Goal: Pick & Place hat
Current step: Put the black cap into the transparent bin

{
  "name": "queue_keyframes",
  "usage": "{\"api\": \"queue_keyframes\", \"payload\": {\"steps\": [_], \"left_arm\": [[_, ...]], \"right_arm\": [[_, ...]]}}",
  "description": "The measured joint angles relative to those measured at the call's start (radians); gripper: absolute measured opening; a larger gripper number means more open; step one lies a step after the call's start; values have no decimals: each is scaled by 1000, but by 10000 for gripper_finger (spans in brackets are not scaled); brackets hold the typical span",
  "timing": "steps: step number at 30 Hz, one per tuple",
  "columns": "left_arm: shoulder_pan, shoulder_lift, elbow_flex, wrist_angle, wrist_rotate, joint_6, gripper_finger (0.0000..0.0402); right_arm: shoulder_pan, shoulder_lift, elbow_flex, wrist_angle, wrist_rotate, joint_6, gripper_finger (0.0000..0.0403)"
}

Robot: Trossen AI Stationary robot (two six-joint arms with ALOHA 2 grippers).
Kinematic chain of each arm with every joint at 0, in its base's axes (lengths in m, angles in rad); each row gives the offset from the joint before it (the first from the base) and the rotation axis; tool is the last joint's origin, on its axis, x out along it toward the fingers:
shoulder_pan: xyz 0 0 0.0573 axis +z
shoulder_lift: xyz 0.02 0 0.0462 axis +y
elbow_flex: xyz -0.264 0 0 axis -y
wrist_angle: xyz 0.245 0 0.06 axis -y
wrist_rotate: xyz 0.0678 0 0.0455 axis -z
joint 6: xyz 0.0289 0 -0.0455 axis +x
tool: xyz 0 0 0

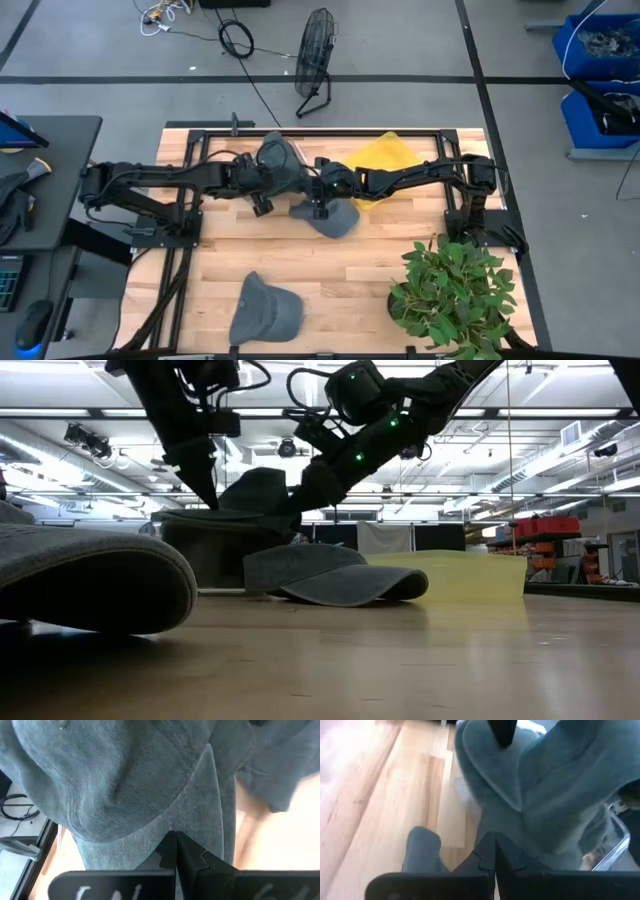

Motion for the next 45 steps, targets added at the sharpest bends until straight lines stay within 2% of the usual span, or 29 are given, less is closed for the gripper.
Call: {"api": "queue_keyframes", "payload": {"steps": [7,13,21,26,29,34,39,45], "left_arm": [[24,0,-5,3,-68,33,3],[23,-9,-6,-11,-106,57,3],[-88,-47,65,-15,-93,45,3],[-191,-57,54,19,-99,-44,3],[-218,-28,9,58,-98,-77,2],[-210,39,-70,146,-100,-76,2],[-203,95,-92,238,-107,-40,2],[-169,122,-93,208,-208,-46,2]], "right_arm": [[25,-1,0,-38,0,-10,0],[-14,-1,0,9,-2,-26,0],[-73,-6,2,20,-30,-31,0],[-77,-8,69,-106,-43,-34,0],[-78,-4,96,-161,-64,-54,0],[-79,-4,125,-158,-57,-52,0],[-90,-3,132,-198,-56,-59,0],[-107,-3,132,-207,-56,-56,0]]}}
